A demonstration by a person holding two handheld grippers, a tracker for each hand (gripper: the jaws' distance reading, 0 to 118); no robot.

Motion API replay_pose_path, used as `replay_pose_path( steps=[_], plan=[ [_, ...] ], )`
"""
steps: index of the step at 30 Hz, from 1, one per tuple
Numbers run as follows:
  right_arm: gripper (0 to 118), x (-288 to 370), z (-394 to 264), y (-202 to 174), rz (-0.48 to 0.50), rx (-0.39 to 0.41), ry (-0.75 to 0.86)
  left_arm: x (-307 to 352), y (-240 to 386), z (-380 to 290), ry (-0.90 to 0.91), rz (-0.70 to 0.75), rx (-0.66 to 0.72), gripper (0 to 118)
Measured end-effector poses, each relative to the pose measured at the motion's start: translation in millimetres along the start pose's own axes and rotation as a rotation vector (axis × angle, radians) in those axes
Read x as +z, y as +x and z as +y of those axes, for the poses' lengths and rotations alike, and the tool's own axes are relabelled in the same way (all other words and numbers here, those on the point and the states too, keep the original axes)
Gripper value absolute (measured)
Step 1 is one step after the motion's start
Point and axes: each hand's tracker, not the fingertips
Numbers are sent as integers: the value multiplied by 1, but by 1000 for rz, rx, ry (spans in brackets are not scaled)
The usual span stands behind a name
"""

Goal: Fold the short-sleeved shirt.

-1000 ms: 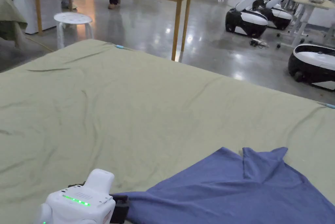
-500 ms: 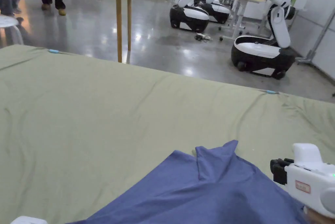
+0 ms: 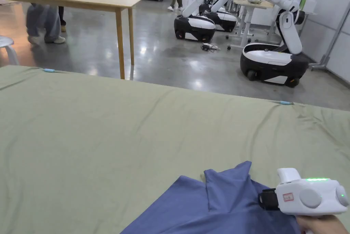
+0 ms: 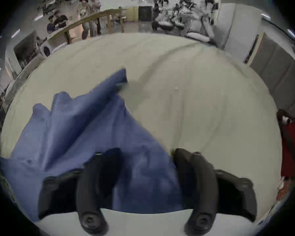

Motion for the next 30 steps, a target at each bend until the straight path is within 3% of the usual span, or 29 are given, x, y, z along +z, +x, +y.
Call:
replay_pose_path(
  steps=[1, 3, 8, 10, 12, 14, 18, 21, 25, 27, 30],
  plan=[
    [4, 5, -1, -3, 29, 17, -26, 0, 2, 1, 2, -2, 3, 5],
    [4, 22, -3, -6, -15, 32, -1, 1, 5, 4, 8, -8, 5, 5],
    [4, 83, 13, 10, 47, -19, 111, 2, 2, 10, 46, -13, -2, 5],
    [4, 120, 21, 16, 42, 4, 154, 7, 2, 25, 61, -24, -12, 5],
    [4, 199, 12, -9, -29, 67, 247, 14, 0, 44, 124, -48, -12, 4],
    [4, 246, 15, -9, -25, 79, 310, 23, -1, 74, 171, -61, -21, 4],
    [4, 319, 43, 26, -115, 85, 447, 42, -5, 144, 307, -48, -26, 3],
    [4, 372, 71, 59, -148, 12, 550, 58, -6, 205, 377, -41, -24, 3],
    [4, 436, 109, 84, -244, 23, 686, 78, -4, 295, 491, 3, -38, 3],
    [4, 459, 133, 103, -207, -11, 756, 88, 0, 336, 525, 22, -45, 3],
    [4, 490, 160, 115, -179, -76, 845, 105, 15, 389, 608, 163, -140, 3]
  ],
)
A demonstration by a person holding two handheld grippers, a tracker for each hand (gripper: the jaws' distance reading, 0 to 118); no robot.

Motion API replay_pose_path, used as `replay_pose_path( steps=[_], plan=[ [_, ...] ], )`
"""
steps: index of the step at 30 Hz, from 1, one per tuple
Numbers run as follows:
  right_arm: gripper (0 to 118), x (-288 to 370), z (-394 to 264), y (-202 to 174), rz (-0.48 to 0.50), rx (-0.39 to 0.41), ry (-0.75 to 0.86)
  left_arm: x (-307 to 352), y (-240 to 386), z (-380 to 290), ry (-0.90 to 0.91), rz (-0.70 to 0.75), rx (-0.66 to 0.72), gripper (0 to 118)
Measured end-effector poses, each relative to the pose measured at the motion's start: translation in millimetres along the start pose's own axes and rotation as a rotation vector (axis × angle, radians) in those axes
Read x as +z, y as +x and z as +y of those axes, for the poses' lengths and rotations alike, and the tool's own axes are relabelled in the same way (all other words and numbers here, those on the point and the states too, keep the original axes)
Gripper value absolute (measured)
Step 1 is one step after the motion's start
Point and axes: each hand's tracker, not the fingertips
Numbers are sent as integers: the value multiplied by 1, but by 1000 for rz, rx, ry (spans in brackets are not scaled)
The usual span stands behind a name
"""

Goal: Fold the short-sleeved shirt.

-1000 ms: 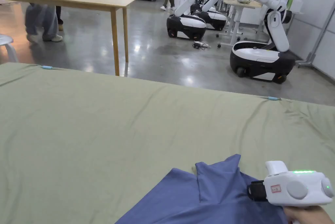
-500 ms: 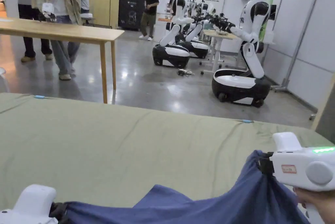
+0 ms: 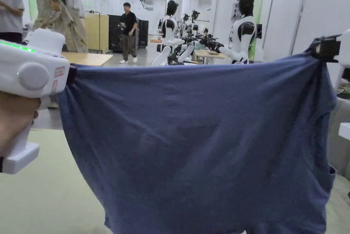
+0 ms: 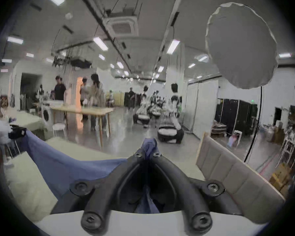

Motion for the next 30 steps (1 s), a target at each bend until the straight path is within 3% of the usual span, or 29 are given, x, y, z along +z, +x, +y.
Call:
replay_pose_path(
  steps=[3, 11, 15, 23, 30],
  plan=[
    [4, 12, 34, -5, -38, 24, 84, -4, -1, 51, 54, 30, -8, 3],
    [4, -5, 63, 4, -21, -65, 127, -6, -28, 112, 146, 60, 30, 3],
    [4, -39, 24, 5, -24, -96, 90, -30, -14, 68, 116, 52, 5, 3],
    [4, -113, -120, -11, -56, -111, -71, -80, 49, -78, -14, 110, -49, 3],
    [4, -69, -154, -14, -20, -61, -19, -41, 45, -108, -38, 65, 13, 3]
  ],
)
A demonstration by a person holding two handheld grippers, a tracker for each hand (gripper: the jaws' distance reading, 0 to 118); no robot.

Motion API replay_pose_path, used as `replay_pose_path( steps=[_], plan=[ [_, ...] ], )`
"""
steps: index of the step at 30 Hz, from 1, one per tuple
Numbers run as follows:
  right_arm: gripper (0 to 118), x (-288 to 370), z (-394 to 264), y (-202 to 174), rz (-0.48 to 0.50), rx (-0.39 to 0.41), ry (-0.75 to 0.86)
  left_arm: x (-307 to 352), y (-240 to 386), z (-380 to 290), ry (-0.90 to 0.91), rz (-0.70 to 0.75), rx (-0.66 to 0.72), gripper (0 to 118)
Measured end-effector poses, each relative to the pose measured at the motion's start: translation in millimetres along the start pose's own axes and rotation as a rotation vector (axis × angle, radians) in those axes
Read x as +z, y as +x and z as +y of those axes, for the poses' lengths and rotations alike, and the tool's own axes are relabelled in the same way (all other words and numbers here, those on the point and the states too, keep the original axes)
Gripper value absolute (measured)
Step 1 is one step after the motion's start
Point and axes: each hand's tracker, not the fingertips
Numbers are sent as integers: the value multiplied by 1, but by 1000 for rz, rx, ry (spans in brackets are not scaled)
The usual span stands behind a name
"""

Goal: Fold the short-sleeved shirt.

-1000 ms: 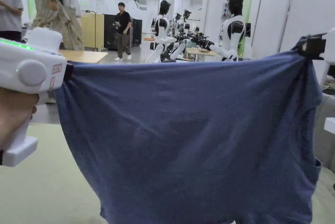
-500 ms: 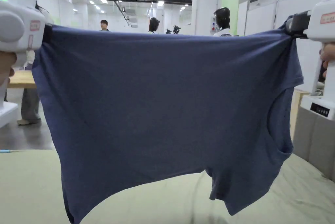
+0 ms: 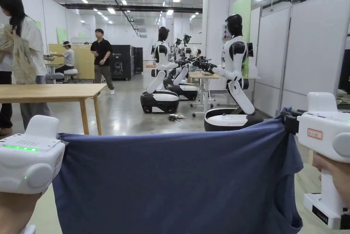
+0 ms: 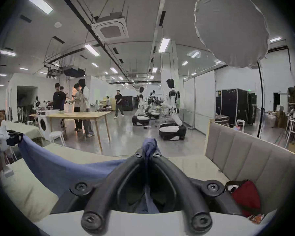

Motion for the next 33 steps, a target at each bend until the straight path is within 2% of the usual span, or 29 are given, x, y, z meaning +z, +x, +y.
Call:
replay_pose_path(
  steps=[4, 7, 11, 14, 16, 18, 20, 22, 23, 24, 25, 26, 27, 28, 30, 33],
  plan=[
    [4, 64, -7, 10, 50, 36, -11, 56, -10, -14, -28, -69, 15, 3],
    [4, 129, -40, 14, 52, 82, -55, 112, -13, -51, -77, -135, 28, 3],
    [4, 206, -115, 20, 79, 66, -177, 180, -11, -124, -216, -191, -25, 3],
    [4, 248, -193, 19, 77, 127, -326, 215, -7, -193, -348, -265, -3, 3],
    [4, 271, -252, 16, 54, 181, -397, 225, 0, -244, -463, -289, -37, 3],
    [4, 280, -299, 16, 61, 154, -512, 236, 10, -289, -545, -275, -88, 3],
    [4, 279, -333, 17, 68, 105, -605, 240, 13, -316, -597, -280, -48, 3],
    [5, 283, -344, 14, 41, 87, -600, 246, 17, -325, -590, -275, -39, 4],
    [9, 301, -320, 0, 39, 75, -572, 250, 18, -324, -569, -267, -36, 9],
    [25, 305, -315, 0, 41, 48, -541, 246, 13, -326, -537, -246, -42, 25],
    [62, 310, -305, -1, 35, 29, -508, 249, 11, -320, -505, -222, -37, 77],
    [90, 317, -291, -3, 21, 24, -469, 253, 8, -313, -473, -207, -29, 109],
    [103, 314, -284, 3, 12, 13, -431, 259, 5, -305, -444, -194, -26, 117],
    [104, 328, -266, 0, 31, -10, -340, 270, -1, -297, -337, -174, -12, 114],
    [104, 357, -237, -7, 114, -36, -176, 291, -7, -273, -247, -170, 17, 114],
    [105, 389, -216, -24, 67, 12, -54, 347, 0, -243, -95, -191, 26, 114]
  ],
)
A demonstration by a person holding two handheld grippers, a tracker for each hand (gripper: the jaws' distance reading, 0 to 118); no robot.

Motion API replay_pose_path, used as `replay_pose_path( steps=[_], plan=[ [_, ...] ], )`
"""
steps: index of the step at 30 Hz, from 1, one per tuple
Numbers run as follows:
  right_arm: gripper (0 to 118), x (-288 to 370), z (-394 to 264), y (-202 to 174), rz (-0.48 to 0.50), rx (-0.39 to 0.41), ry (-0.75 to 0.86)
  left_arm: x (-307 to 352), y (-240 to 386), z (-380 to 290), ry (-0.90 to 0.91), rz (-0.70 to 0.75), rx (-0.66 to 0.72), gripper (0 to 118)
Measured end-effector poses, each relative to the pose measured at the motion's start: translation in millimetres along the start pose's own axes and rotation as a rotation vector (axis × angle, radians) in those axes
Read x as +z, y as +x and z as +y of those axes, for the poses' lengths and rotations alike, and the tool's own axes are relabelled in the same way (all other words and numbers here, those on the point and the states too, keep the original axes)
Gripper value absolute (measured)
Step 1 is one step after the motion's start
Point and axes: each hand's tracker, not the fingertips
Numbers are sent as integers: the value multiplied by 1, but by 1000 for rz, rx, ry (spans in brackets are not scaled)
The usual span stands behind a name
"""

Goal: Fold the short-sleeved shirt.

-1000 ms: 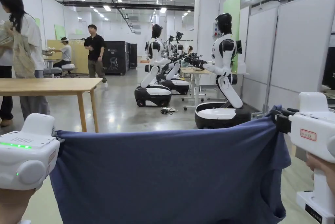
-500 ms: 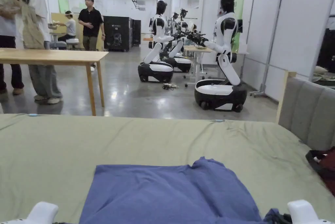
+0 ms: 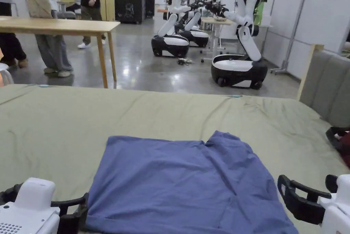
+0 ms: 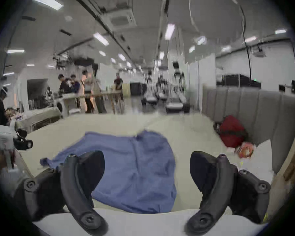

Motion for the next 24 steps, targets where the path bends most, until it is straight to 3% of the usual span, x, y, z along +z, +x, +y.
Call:
replay_pose_path(
  steps=[1, 2, 3, 4, 5, 6, 9, 14, 15, 17, 18, 24],
  plan=[
    [99, 8, 2, -3, -10, 12, 10, 13, 4, 3, 20, 20, -16, 114],
    [81, 11, -2, -7, -3, 19, 0, 26, 8, 4, 54, 58, -18, 111],
    [45, 17, -3, -10, -14, 26, 11, 35, 14, 1, 37, 52, -4, 95],
    [2, 22, -5, -13, -40, 40, 23, 43, 13, 1, 36, 18, 23, 49],
    [2, 25, -9, -16, -77, 56, 27, 48, 13, -1, 38, -2, 57, 7],
    [2, 22, -15, -15, -99, 48, 11, 48, 15, -2, 23, 27, 51, 0],
    [2, 25, -25, -4, -8, -72, -68, 41, 9, -9, -100, 1, -22, 0],
    [2, 10, -44, 1, -70, -40, -136, -10, -12, -45, -312, -2, -21, 0],
    [2, 7, -48, 4, -70, -53, -160, -16, -11, -51, -324, 1, -18, 11],
    [2, -1, -57, 9, -85, -82, -207, -38, -12, -63, -363, -27, -45, 92],
    [2, -4, -60, 11, -85, -98, -234, -48, -12, -69, -383, -47, -49, 117],
    [2, -25, -81, 27, -122, -88, -380, -94, -22, -82, -426, -110, -41, 113]
  ],
)
